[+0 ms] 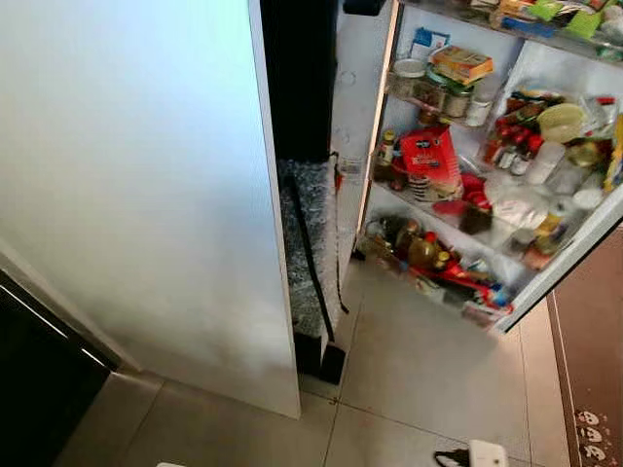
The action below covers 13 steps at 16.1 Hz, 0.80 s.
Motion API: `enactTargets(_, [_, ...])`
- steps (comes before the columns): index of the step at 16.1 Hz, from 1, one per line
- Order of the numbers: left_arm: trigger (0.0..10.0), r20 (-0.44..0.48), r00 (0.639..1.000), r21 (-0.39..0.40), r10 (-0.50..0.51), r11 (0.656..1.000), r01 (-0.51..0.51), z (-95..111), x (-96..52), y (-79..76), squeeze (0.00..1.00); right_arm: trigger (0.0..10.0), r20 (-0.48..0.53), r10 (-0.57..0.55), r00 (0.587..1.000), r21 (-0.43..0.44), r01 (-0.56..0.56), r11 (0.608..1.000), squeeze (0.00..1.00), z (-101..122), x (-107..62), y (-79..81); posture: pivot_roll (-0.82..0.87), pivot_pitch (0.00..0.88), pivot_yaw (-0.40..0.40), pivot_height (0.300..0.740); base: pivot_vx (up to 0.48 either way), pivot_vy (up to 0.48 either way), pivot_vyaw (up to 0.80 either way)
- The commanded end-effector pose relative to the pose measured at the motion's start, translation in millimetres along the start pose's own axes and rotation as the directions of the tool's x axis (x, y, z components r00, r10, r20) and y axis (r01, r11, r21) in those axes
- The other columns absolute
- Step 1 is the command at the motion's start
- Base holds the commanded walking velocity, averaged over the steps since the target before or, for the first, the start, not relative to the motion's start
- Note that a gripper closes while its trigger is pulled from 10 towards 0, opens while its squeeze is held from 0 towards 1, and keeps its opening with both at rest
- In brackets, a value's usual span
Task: Restocking fridge
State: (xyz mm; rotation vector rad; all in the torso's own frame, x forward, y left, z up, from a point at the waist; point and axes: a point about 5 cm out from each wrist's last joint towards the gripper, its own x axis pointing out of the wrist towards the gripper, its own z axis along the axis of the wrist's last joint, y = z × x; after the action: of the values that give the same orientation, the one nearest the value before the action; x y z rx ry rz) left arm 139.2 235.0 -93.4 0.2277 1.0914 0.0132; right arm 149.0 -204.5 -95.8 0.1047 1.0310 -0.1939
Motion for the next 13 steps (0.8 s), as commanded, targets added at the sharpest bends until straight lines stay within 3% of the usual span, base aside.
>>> enactTargets(1, [10.0, -0.049, 0.999, 0.015, -0.004, 1.0, 0.004, -13, -1.8, -1.0, 0.0, 10.0, -0.019, -0.001, 1.0, -0.015, 0.001, 1.0, 0.0, -7, -0.9, -1.6, 0.0, 0.133, -0.003, 0.74, 0.0, -0.382, 0.0])
enactTargets(3, [10.0, -0.045, 0.999, 0.011, -0.005, 1.0, 0.006, -12, -1.6, -1.3, 0.0, 10.0, -0.015, -0.004, 1.0, -0.032, 0.003, 0.999, 0.0, -5, -0.6, -0.3, 0.0, 0.14, -0.006, 0.74, 0.0, -0.375, 0.0])
enactTargets(5, [10.0, -0.041, 0.999, 0.002, -0.007, 1.0, 0.007, -10, -1.1, -3.5, 0.0, 10.0, 0.002, -0.009, 1.0, -0.132, 0.009, 0.991, 0.0, 2, 0.5, -1.4, -0.02, 0.146, -0.02, 0.74, 0.0, -0.345, 0.0])
enactTargets(7, [10.0, -0.032, 0.999, -0.004, -0.01, 1.0, 0.01, -8, -0.8, -4.3, 0.0, 10.0, 0.023, -0.007, 1.0, -0.166, 0.011, 0.986, 0.0, 12, 1.9, -1.3, -0.03, 0.171, -0.003, 0.74, 0.0, -0.306, 0.0])
enactTargets(9, [10.0, -0.042, 0.999, 0.013, -0.011, 1.0, 0.011, -9, -0.8, -3.7, 0.0, 10.0, 0.038, -0.001, 0.999, -0.172, 0.008, 0.985, 0.0, 21, 3.4, 1.9, -0.03, 0.172, 0.004, 0.74, 0.0, -0.294, 0.0])
enactTargets(13, [10.0, -0.042, 0.999, 0.011, -0.003, 1.0, 0.003, -10, -1.2, -1.2, 0.0, 10.0, 0.026, 0.007, 1.0, -0.159, -0.003, 0.987, 0.0, 10, 2.0, 5.2, -0.01, 0.171, 0.017, 0.74, 0.0, -0.277, 0.0])
